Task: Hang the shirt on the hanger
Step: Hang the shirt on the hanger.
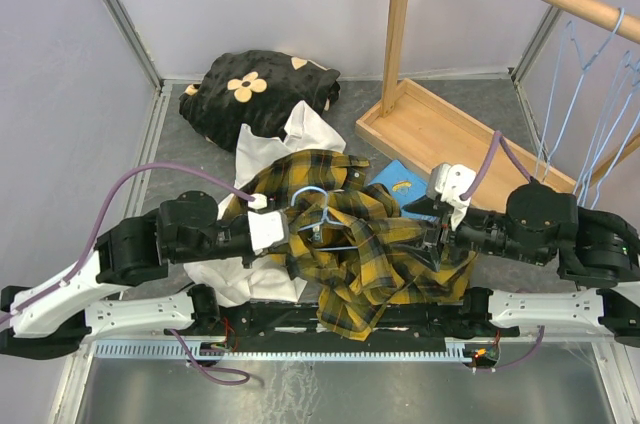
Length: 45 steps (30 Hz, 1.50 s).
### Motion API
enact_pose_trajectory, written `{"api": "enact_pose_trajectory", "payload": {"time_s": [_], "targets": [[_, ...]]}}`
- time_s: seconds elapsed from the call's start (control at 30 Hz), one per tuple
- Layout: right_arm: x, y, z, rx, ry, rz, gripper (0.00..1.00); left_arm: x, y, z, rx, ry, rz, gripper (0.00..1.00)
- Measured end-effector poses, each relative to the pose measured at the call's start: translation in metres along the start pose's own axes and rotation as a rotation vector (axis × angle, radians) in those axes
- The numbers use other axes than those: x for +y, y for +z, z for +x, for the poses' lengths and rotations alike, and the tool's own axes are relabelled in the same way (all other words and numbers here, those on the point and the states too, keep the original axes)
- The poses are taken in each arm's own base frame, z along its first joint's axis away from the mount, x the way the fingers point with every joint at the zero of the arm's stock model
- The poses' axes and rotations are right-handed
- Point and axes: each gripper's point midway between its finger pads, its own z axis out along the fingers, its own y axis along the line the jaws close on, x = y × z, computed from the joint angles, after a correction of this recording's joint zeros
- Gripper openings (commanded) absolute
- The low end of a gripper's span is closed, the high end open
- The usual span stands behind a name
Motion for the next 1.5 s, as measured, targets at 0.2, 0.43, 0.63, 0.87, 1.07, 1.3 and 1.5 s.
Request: {"api": "enact_pose_trajectory", "payload": {"time_s": [0.2, 0.43, 0.63, 0.87, 1.07, 1.3, 1.5], "targets": [[-0.032, -0.013, 0.008, 0.037, 0.006, 0.181, 0.77, 0.011, -0.002, 0.011, 0.035, -0.039, -0.082, 0.03], [-0.062, -0.017, 0.006, 0.035, 0.047, 0.373, 0.76, 0.023, 0.002, 0.03, 0.088, -0.108, -0.183, 0.03], [-0.069, -0.001, -0.033, -0.072, 0.096, 0.429, 0.72, 0.033, 0.008, 0.032, 0.102, -0.154, -0.248, 0.03], [-0.056, 0.055, -0.061, -0.161, 0.167, 0.392, 0.7, 0.04, 0.017, 0.034, 0.115, -0.21, -0.303, 0.03], [-0.037, 0.1, -0.054, -0.196, 0.216, 0.343, 0.68, 0.042, 0.017, 0.031, 0.097, -0.243, -0.321, 0.03], [-0.036, 0.109, -0.072, -0.292, 0.274, 0.344, 0.57, 0.042, 0.018, 0.029, 0.088, -0.249, -0.322, 0.03], [-0.039, 0.12, -0.073, -0.303, 0.288, 0.372, 0.5, 0.042, 0.017, 0.028, 0.084, -0.251, -0.321, 0.03]]}}
